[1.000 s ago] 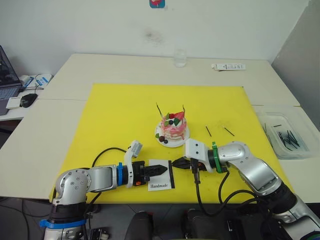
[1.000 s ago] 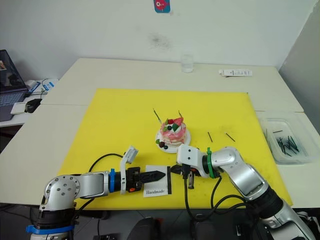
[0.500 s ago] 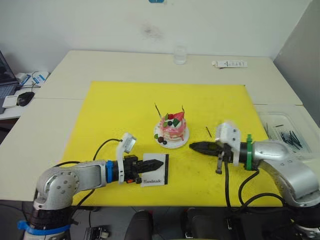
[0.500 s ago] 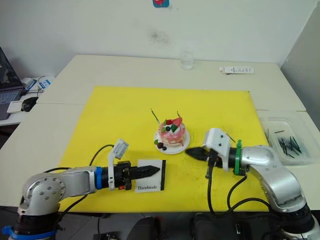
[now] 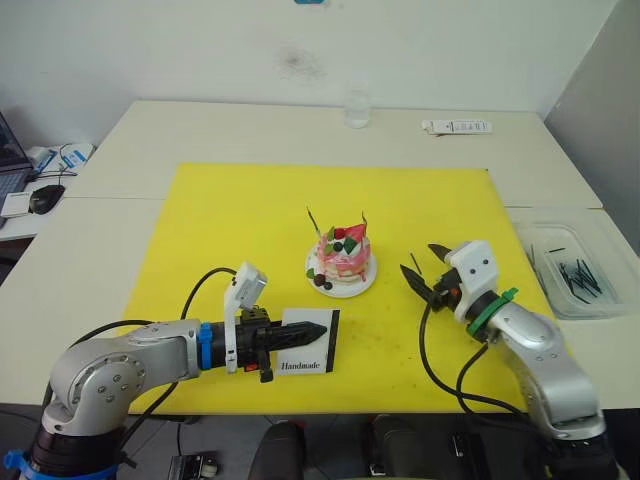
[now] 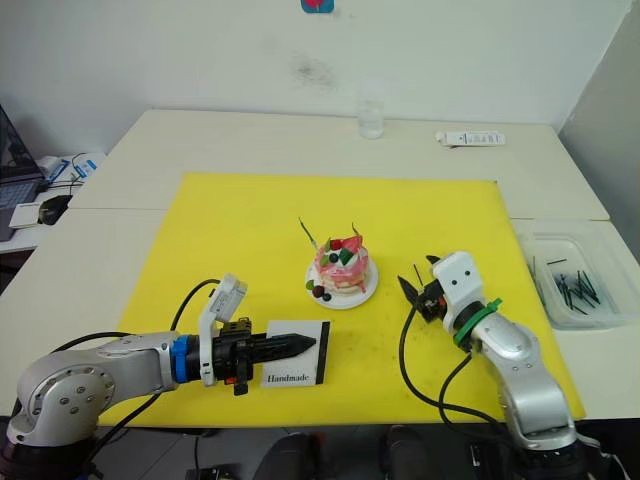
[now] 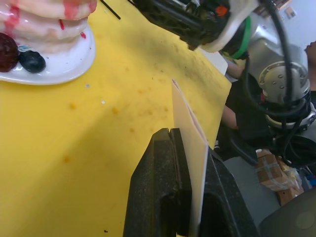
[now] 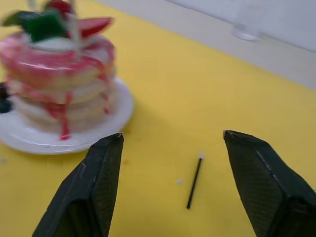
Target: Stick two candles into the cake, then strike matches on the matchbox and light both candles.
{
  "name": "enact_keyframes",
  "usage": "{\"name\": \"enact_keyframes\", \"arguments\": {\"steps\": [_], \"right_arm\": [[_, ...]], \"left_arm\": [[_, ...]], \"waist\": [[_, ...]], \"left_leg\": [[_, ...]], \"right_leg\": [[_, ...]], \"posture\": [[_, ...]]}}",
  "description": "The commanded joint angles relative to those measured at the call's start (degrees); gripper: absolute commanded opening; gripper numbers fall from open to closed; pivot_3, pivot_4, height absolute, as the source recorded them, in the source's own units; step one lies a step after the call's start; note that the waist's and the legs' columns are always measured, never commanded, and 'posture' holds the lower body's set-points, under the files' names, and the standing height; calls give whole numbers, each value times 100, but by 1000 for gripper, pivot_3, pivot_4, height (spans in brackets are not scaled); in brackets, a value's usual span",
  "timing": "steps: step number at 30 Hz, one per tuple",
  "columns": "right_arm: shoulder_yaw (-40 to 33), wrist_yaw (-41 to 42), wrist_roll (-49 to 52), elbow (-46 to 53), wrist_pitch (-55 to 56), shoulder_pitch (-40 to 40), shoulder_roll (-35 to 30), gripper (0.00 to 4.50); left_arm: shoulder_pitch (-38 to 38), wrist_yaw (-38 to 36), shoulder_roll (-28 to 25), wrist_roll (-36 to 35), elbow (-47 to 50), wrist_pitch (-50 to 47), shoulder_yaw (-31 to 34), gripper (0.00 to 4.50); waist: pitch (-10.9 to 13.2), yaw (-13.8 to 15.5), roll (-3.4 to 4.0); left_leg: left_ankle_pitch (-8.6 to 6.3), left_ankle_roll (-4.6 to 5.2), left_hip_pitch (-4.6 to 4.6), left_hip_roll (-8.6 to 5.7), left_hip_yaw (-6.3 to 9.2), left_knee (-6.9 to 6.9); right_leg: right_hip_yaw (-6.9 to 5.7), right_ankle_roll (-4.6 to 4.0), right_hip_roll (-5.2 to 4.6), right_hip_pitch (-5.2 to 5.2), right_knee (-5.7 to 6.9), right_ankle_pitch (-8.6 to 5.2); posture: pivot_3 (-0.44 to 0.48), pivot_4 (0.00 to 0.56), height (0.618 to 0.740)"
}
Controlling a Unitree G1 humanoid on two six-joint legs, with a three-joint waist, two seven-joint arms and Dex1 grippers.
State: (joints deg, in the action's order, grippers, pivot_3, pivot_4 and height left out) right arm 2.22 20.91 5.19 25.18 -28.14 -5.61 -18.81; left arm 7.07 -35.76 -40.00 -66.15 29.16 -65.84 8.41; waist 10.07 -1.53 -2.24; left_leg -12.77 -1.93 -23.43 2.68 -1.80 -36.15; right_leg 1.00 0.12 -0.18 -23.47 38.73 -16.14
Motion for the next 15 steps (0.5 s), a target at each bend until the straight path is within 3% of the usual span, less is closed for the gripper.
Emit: {"name": "enact_keyframes", "arguments": {"steps": [1, 15], "right_arm": [[12, -484, -263, -270, 259, -152, 237, 3373], [73, -894, -420, -1327, 192, -766, 674, 3373]], "left_arm": [[-62, -88, -53, -6, 141, 186, 92, 0], [-161, -17, -14, 49, 227, 365, -79, 0]], "waist": [[0, 0, 1], [0, -10, 1]], "left_leg": [[0, 0, 0, 0, -1, 1], [0, 0, 0, 0, -2, 0]], "right_leg": [[0, 0, 0, 0, 0, 0], [1, -1, 1, -1, 8, 0]], "posture": [[0, 150, 740], [0, 150, 740]]}}
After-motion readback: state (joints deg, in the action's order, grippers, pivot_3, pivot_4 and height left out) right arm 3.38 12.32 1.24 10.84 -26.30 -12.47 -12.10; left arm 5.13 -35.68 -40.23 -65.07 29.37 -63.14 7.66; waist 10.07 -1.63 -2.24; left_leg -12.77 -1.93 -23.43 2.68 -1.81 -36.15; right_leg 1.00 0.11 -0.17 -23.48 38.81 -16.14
